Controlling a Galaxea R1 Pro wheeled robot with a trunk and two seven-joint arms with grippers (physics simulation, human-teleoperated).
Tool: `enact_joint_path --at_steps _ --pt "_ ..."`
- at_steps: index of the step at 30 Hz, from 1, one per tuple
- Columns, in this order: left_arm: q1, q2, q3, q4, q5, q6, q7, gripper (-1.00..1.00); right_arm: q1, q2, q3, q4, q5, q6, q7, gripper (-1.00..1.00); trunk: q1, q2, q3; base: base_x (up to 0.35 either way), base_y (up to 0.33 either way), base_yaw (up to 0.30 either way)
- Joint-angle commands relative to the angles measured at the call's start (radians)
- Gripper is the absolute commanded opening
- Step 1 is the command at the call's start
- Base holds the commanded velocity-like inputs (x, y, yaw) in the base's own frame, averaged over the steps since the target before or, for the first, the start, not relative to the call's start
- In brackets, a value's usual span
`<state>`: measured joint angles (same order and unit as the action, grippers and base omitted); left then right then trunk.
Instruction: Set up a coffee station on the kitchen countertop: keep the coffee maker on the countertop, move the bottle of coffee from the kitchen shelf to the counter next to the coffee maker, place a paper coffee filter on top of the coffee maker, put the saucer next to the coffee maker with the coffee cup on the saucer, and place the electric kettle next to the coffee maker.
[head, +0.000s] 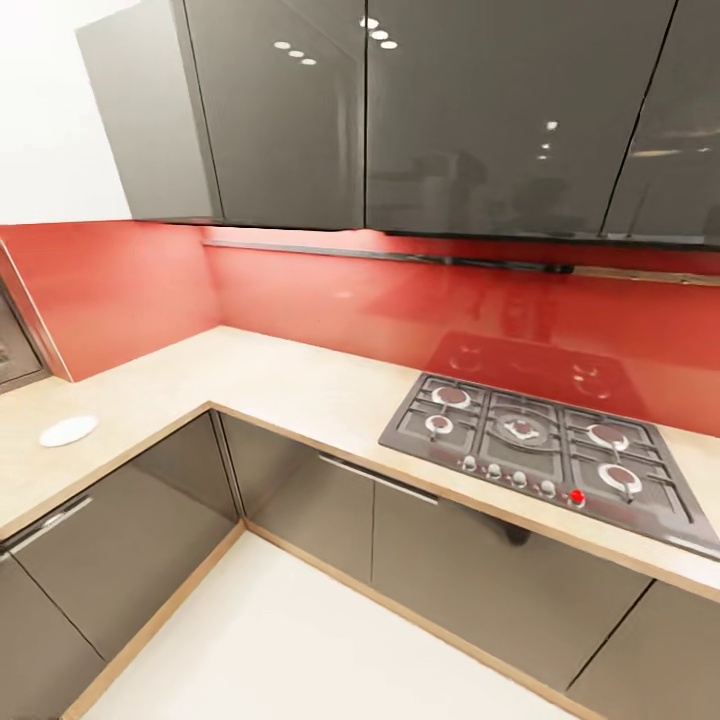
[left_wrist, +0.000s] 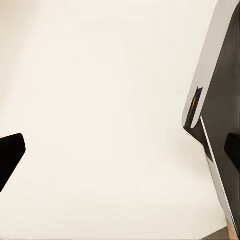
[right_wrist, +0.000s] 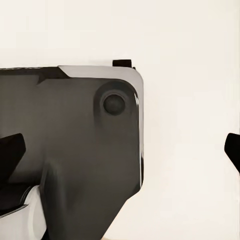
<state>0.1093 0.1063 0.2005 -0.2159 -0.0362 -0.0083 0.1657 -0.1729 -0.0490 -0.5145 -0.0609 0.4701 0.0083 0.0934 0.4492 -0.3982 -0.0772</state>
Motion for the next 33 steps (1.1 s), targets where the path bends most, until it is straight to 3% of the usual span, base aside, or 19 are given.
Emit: enact_joint_path --at_steps 1,33 --pt "0.001 0.000 0.004 -0.002 -0.003 -0.001 0.002 1.00 0.000 0.000 -0.009 -0.001 0.008 0.001 0.005 1.00 0.001 -0.002 -0.002 0.174 -0.267 0.276" --pt "0.001 0.000 0.007 0.005 -0.002 -0.037 0.002 1.00 0.000 0.000 -0.009 -0.001 0.009 0.001 0.005 1.00 0.001 -0.002 -0.002 0.017 -0.020 0.276"
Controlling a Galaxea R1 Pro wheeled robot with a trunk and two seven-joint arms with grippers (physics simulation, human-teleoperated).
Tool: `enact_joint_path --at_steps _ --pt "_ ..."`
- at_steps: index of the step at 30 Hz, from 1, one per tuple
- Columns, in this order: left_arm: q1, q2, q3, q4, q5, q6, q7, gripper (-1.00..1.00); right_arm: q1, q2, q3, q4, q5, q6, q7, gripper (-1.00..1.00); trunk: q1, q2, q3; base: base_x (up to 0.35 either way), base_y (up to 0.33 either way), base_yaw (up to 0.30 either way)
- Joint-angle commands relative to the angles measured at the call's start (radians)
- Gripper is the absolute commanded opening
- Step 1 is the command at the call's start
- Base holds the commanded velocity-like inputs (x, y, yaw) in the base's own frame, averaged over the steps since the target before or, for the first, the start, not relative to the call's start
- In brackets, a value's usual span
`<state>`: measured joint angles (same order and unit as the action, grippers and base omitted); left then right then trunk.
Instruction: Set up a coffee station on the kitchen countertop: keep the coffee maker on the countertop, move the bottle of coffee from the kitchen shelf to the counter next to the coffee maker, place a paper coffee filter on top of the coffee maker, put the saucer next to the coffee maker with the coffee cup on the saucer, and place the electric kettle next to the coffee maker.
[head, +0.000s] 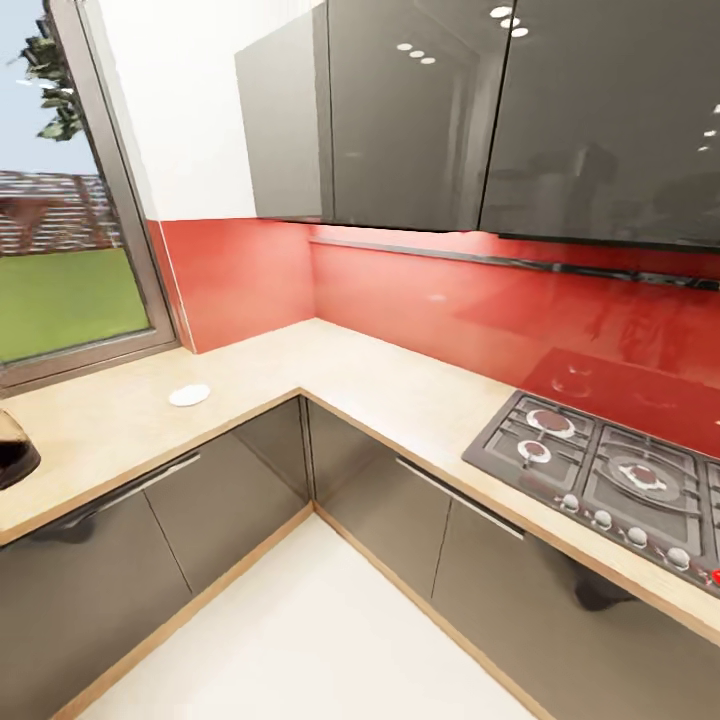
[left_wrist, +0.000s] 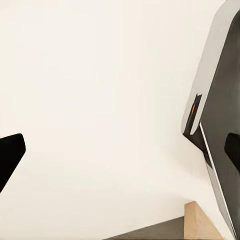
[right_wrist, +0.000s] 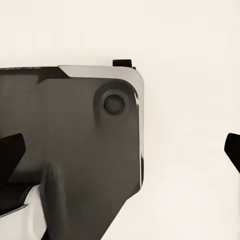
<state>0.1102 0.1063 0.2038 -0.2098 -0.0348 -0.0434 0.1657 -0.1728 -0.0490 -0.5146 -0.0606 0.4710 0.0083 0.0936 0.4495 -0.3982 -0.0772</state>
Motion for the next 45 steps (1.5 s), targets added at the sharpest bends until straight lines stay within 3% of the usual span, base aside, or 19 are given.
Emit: enact_joint_path --at_steps 1,45 --pt "0.000 0.000 0.003 -0.001 -0.004 -0.002 0.001 1.00 -0.001 0.000 -0.008 -0.001 0.009 0.001 0.005 1.00 0.001 -0.002 -0.002 0.000 0.000 0.276" --pt "0.000 -0.001 0.005 -0.005 -0.001 -0.003 0.001 1.00 -0.001 0.000 -0.008 -0.001 0.008 0.001 0.005 1.00 0.001 -0.002 -0.002 0.004 -0.002 0.277"
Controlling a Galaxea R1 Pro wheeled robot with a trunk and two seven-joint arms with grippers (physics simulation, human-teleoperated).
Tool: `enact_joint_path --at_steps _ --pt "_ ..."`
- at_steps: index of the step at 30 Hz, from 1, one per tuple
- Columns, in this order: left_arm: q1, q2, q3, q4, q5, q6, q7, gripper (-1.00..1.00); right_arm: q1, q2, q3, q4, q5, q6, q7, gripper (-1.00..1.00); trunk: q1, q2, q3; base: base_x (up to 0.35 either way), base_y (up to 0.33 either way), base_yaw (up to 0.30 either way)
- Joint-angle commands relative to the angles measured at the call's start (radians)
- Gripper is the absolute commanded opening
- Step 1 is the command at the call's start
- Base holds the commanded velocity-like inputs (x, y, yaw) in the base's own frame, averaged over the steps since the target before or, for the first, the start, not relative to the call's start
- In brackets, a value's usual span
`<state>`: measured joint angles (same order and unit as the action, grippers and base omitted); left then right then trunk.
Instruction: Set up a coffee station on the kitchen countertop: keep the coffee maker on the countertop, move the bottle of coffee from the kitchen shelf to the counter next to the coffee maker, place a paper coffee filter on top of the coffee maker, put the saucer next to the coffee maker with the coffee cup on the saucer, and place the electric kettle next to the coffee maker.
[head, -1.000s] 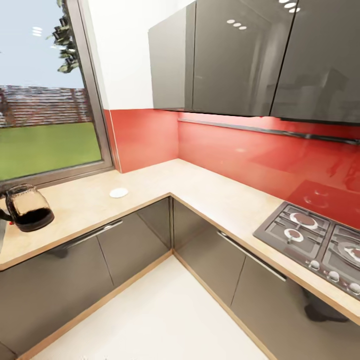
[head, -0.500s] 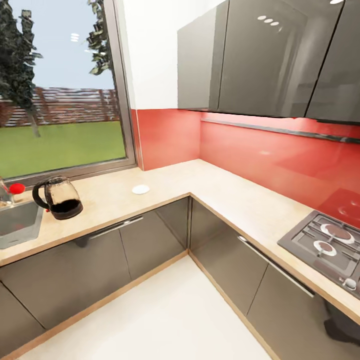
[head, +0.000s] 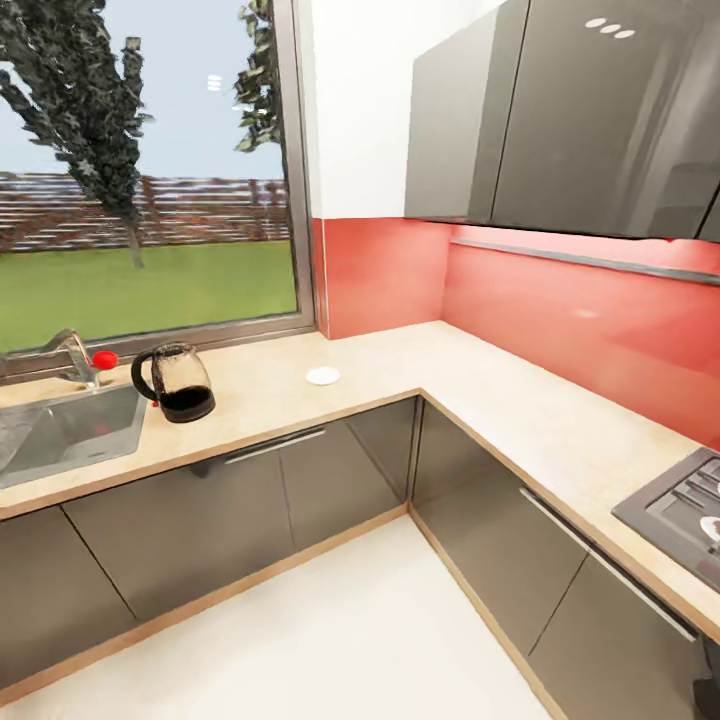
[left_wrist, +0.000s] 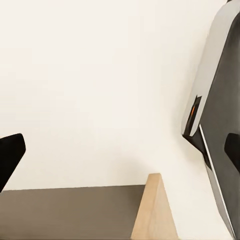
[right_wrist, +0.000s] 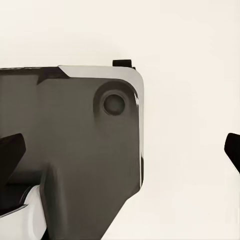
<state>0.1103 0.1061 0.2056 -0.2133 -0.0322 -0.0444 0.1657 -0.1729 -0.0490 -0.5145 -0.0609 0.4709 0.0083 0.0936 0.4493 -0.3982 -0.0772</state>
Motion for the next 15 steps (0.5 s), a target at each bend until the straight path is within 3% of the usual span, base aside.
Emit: enact_joint_path --at_steps 1,15 --pt "0.000 0.000 0.003 -0.001 -0.003 -0.002 0.001 1.00 0.000 0.000 -0.009 -0.001 0.009 0.001 0.005 1.00 0.001 -0.002 -0.002 0.162 -0.106 0.278" --pt "0.000 0.000 0.003 -0.003 0.001 -0.002 0.003 1.00 0.000 0.000 -0.009 -0.001 0.009 0.001 0.005 1.00 0.001 -0.002 -0.002 0.212 -0.167 0.278"
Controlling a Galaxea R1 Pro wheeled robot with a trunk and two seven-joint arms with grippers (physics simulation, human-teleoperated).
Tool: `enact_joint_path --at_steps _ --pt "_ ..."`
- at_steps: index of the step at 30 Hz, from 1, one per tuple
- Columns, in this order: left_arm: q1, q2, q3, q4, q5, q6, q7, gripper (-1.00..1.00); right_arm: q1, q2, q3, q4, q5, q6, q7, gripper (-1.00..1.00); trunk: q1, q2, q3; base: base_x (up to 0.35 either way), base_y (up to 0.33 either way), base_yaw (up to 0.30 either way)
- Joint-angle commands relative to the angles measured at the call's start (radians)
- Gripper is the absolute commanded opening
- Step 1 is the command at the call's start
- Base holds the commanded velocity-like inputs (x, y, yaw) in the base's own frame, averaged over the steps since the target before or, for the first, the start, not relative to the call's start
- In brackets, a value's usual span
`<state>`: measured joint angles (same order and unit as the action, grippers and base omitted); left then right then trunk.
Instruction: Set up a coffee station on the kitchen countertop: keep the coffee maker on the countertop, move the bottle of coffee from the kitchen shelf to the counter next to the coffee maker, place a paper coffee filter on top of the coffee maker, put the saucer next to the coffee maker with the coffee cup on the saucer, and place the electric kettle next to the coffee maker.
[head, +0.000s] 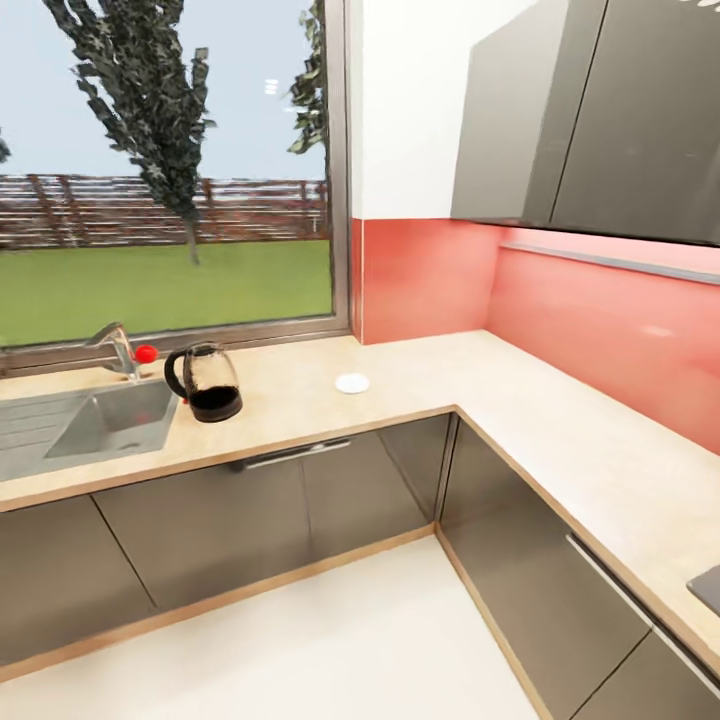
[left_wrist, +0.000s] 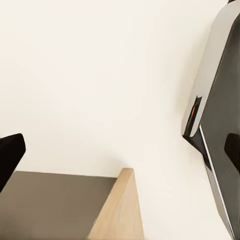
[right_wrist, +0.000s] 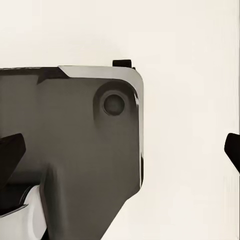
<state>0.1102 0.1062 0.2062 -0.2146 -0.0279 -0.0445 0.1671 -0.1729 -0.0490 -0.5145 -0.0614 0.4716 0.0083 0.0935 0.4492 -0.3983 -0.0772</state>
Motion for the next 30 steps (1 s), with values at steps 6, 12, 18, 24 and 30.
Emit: enact_joint_path --at_steps 6,12,18,24,30 --pt "0.000 -0.001 0.004 -0.002 -0.003 -0.001 0.002 1.00 0.000 -0.001 -0.009 -0.001 0.009 0.002 0.005 1.00 0.001 -0.002 -0.002 0.113 -0.081 0.279" --pt "0.000 -0.007 0.004 -0.002 -0.003 -0.001 0.002 1.00 0.000 -0.002 -0.008 0.000 0.010 0.003 0.005 1.00 0.001 -0.002 -0.002 0.013 -0.006 0.280" --pt "0.000 -0.014 0.003 -0.002 -0.007 -0.001 0.001 1.00 0.000 -0.002 -0.007 0.000 0.010 0.004 0.005 1.00 0.001 -0.002 -0.002 0.001 -0.001 0.280" --pt "0.000 -0.014 0.002 -0.002 -0.006 -0.001 0.001 1.00 0.000 -0.002 -0.007 0.000 0.010 0.003 0.003 1.00 0.001 -0.002 -0.002 0.000 -0.003 0.210" --pt "0.001 -0.014 0.002 0.000 -0.006 -0.001 0.001 1.00 0.000 -0.003 -0.007 0.000 0.010 0.002 0.004 1.00 0.001 -0.002 -0.002 0.000 -0.141 0.020"
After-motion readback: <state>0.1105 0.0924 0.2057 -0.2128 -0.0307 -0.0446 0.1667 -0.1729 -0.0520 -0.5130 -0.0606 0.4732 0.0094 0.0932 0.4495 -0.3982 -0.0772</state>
